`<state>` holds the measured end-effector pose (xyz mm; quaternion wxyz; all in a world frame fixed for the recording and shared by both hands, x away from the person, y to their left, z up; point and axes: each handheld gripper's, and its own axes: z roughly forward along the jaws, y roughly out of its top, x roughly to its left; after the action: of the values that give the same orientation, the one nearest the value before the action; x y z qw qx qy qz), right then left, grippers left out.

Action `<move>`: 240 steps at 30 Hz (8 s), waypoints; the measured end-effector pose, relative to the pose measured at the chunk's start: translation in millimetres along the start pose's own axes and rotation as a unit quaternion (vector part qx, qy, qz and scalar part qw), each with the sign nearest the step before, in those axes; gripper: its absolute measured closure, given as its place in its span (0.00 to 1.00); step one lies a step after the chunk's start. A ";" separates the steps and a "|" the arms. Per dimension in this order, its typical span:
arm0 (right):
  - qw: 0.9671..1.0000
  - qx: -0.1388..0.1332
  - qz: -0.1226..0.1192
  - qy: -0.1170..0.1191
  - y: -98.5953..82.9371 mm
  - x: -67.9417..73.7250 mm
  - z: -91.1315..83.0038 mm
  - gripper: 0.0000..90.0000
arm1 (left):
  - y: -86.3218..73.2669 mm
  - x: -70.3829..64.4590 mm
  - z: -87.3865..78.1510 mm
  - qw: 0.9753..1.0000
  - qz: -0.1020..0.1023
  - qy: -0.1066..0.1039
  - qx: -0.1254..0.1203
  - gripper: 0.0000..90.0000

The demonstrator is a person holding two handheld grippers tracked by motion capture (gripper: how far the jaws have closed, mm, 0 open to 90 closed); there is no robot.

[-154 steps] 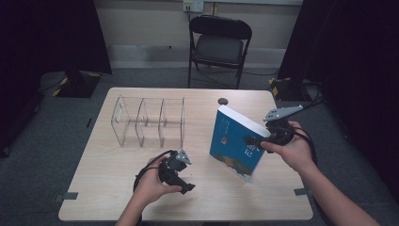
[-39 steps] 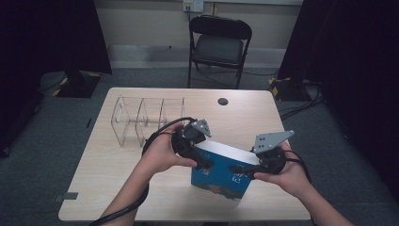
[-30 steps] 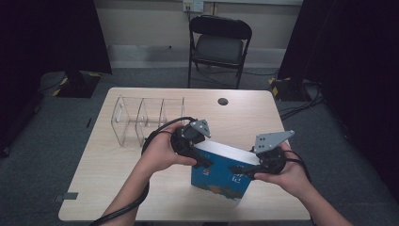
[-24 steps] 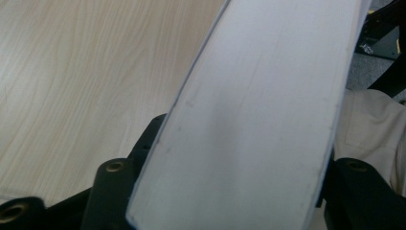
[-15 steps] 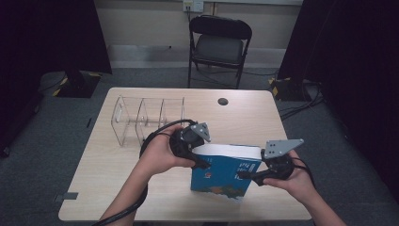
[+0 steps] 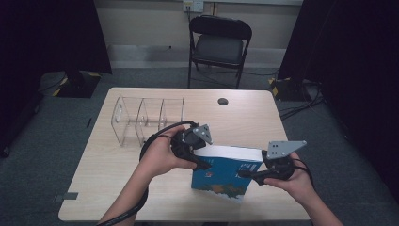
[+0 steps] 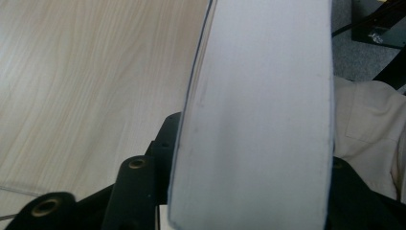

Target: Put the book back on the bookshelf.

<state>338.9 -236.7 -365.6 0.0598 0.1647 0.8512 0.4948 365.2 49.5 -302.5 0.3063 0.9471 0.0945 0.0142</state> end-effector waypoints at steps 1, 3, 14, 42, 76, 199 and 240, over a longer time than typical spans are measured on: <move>1.000 -0.001 0.000 0.002 0.1 0.2 0.2 0.56 | 0.0 0.1 0.4 1.000 -0.001 0.002 -0.001 0.59; 1.000 -0.004 0.002 0.005 0.2 0.4 0.7 0.57 | 0.7 0.5 0.4 1.000 -0.001 0.001 -0.004 0.58; 1.000 -0.003 -0.001 0.007 1.4 1.4 1.3 0.58 | 9.9 5.2 9.4 1.000 0.009 -0.023 -0.012 0.55; 1.000 -0.005 0.001 0.003 -4.0 0.2 1.4 0.56 | 20.6 -7.0 16.1 0.996 0.068 -0.004 0.061 0.65; 0.991 0.021 0.093 -0.095 -118.7 -21.9 2.3 0.29 | 3.9 -20.9 6.2 0.999 -0.029 0.014 0.043 0.68; 0.983 0.101 0.063 -0.140 -147.3 -17.3 12.1 0.17 | -4.9 24.0 -46.4 0.969 -0.208 0.095 0.088 0.69; 0.983 0.102 0.064 -0.140 -147.2 -17.2 12.0 0.17 | -67.9 32.3 -96.3 0.935 -0.314 0.140 0.083 0.69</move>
<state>325.7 -299.9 -499.6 0.1292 0.2919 0.8682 0.3799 377.1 165.0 -264.9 0.1996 0.8794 0.4302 0.0414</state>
